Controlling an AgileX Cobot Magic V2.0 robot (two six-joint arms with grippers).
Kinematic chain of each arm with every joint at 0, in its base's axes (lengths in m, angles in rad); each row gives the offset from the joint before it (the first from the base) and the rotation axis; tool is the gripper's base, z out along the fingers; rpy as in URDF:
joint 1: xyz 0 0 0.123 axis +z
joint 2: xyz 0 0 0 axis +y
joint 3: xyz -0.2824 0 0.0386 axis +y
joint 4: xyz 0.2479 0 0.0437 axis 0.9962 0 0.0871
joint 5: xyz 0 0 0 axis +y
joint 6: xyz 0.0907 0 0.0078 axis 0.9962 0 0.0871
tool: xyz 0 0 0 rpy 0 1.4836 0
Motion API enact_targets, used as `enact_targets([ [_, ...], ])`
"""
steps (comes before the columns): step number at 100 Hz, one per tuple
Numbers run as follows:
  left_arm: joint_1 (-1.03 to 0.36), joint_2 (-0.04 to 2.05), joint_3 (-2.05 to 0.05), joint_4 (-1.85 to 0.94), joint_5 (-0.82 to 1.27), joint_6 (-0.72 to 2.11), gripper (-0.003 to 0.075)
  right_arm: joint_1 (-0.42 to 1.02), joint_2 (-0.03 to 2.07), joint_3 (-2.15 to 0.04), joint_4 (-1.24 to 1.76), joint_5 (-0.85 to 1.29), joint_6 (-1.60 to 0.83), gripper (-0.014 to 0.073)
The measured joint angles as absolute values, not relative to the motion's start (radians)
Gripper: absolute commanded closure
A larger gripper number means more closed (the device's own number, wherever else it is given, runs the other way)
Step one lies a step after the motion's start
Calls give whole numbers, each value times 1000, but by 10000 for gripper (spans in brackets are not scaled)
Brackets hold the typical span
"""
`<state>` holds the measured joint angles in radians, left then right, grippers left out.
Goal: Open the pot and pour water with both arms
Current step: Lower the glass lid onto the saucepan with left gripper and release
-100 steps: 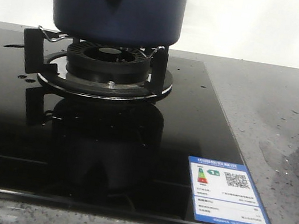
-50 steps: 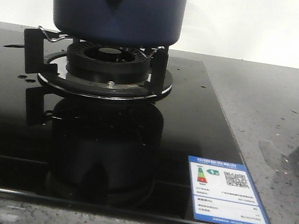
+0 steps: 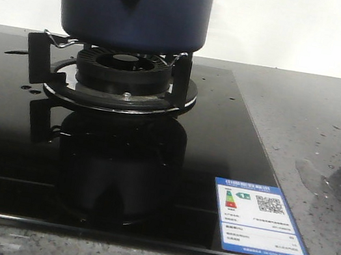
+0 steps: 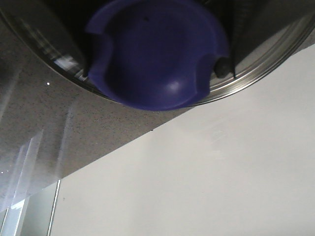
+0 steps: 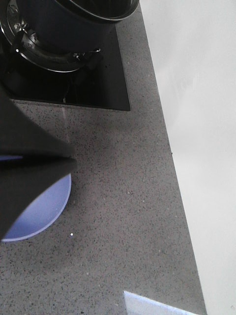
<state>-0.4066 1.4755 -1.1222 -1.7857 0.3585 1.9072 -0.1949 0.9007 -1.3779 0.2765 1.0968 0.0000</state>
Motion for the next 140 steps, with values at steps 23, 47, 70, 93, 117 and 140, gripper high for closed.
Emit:
enact_targets([
  [23, -407, 1476, -1122, -1789, 347, 1896, 480, -195, 901, -1378, 276, 1099, 0, 655],
  [47, -407, 1476, -1122, -1789, 377, 1890, 480, -195, 901, -1378, 276, 1100, 0, 655],
  [70, -407, 1472, -1093, -1792, 395, 1864, 479, -195, 901, -1378, 276, 1100, 0, 656],
  [93, -407, 1471, -1086, -1792, 404, 1862, 471, -195, 901, -1378, 276, 1100, 0, 655],
  [117, -407, 1469, -1085, -1792, 418, 1862, 193, -195, 901, -1378, 276, 1100, 0, 655],
  [140, -407, 1380, -1085, -1792, 357, 1854, 174, -186, 901, -1348, 276, 1034, -43, 656],
])
